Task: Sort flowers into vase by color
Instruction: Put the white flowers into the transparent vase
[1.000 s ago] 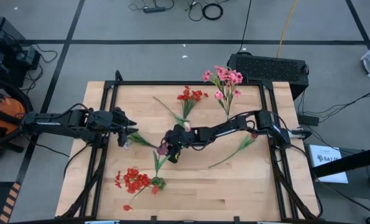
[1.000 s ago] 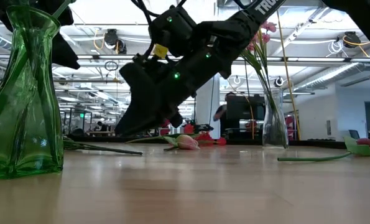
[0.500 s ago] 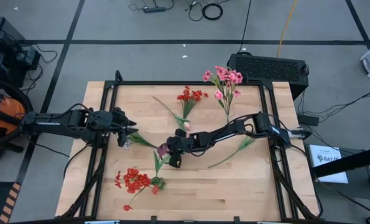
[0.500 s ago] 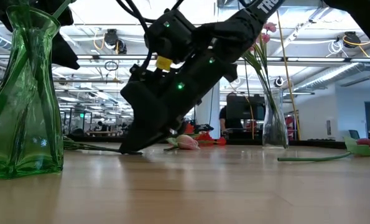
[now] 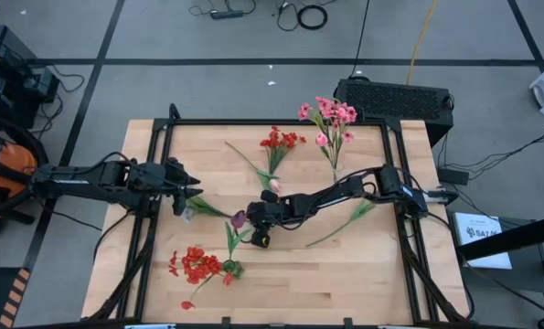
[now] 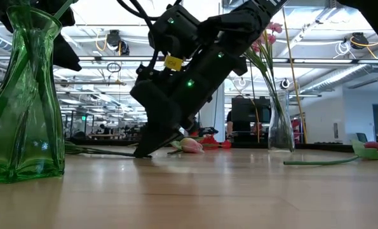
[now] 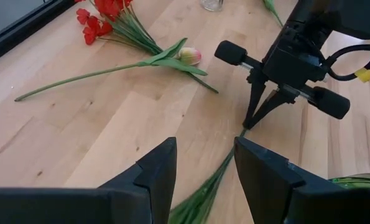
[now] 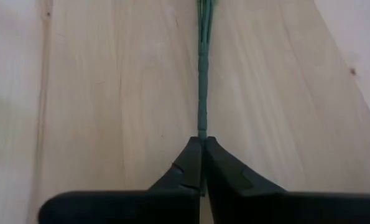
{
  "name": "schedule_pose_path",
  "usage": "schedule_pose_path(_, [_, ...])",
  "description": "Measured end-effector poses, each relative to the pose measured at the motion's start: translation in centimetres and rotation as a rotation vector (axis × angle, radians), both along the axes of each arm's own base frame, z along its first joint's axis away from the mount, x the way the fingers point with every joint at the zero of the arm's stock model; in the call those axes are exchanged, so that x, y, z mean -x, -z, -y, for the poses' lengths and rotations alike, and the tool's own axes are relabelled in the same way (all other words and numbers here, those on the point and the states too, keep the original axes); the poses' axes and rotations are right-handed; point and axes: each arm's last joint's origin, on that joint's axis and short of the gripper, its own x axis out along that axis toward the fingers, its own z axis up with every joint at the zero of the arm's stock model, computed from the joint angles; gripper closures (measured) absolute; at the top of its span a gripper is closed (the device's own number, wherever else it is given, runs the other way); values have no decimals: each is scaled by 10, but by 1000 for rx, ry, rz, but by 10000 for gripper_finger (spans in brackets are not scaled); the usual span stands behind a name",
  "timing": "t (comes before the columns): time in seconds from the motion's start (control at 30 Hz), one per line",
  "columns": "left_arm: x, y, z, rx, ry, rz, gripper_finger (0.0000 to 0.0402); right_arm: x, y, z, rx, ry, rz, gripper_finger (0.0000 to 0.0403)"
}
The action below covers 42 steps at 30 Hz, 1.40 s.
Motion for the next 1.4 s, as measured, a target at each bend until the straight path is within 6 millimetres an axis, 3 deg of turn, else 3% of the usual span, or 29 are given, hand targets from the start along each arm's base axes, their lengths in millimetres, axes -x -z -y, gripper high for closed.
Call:
schedule_pose_path(0.33, [0,0,0,4,-4,1,234,28,-27,-17,-150,148,-188,402])
schedule_pose_path(0.53, [0,0,0,4,-4,1,234,73,-55,-48,-205,255,-465,401])
schedule_pose_path(0.67, [0,0,1,13,14,1,233,95,-73,-74,-205,244,-512,401])
schedule_pose_path(0.87, [0,0,1,17,23,1,234,127,-69,-105,-313,339,-511,401])
schedule_pose_path(1.13, [0,0,1,-22,56,-7,233,132,-80,-121,-407,371,-431,400])
schedule_pose_path(1.4, [0,0,1,-23,57,-7,234,134,-90,-114,-429,378,-447,343])
